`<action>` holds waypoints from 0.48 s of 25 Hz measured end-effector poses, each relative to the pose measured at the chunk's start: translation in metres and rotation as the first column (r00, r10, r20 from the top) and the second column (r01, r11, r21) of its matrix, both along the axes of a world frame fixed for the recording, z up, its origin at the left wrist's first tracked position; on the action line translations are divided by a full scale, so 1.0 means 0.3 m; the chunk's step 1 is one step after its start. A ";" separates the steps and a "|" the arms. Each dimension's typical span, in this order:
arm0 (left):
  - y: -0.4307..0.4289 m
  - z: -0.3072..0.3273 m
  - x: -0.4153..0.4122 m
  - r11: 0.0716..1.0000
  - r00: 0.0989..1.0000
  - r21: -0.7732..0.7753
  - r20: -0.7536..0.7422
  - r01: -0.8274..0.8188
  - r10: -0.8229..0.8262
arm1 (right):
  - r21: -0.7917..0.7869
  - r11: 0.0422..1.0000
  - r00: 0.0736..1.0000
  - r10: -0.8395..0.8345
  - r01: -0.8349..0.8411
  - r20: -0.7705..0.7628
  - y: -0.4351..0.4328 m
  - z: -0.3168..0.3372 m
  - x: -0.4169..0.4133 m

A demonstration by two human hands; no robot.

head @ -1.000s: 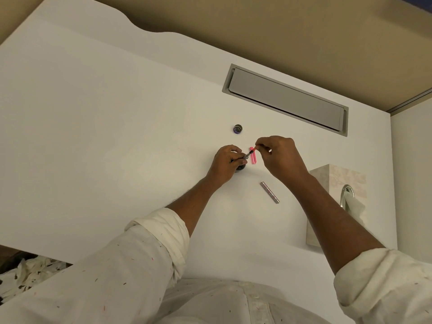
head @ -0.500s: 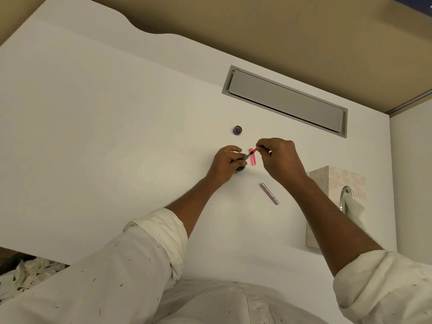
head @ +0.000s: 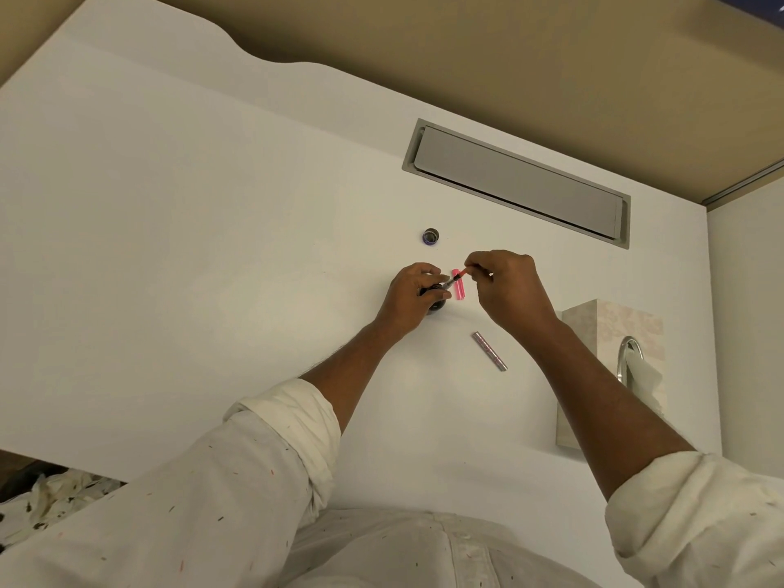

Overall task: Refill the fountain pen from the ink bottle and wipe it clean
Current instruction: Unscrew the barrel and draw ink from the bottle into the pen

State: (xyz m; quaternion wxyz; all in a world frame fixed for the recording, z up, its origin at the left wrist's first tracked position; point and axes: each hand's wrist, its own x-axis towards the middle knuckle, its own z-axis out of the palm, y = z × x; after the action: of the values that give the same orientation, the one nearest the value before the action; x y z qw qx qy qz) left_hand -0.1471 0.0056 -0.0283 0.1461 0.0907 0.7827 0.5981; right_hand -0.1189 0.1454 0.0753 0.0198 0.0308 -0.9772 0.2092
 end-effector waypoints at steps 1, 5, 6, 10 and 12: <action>0.001 0.001 0.000 1.000 1.000 0.000 -0.005 -0.002 0.002 | -0.002 1.000 1.000 -0.002 0.002 0.004 0.001 0.000 0.000; -0.002 -0.006 0.000 1.000 1.000 -0.018 0.004 -0.012 0.012 | -0.009 1.000 1.000 -0.012 0.012 0.014 0.002 -0.003 -0.002; -0.002 -0.009 0.000 1.000 1.000 -0.022 0.007 -0.013 0.014 | -0.008 1.000 1.000 -0.015 0.015 0.014 0.002 -0.004 -0.001; 0.001 -0.011 -0.002 0.999 1.000 -0.035 0.013 -0.013 0.013 | -0.005 1.000 1.000 -0.017 0.017 0.017 0.003 -0.009 -0.001; 0.004 -0.009 -0.003 0.999 1.000 -0.041 0.004 -0.013 0.013 | -0.001 1.000 1.000 -0.015 0.015 0.019 0.003 -0.009 -0.002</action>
State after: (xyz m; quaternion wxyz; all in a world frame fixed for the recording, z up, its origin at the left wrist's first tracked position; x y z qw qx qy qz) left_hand -0.1480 0.0068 -0.0312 0.1455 0.0815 0.7950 0.5832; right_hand -0.1194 0.1464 0.0727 0.0122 0.0216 -0.9774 0.2097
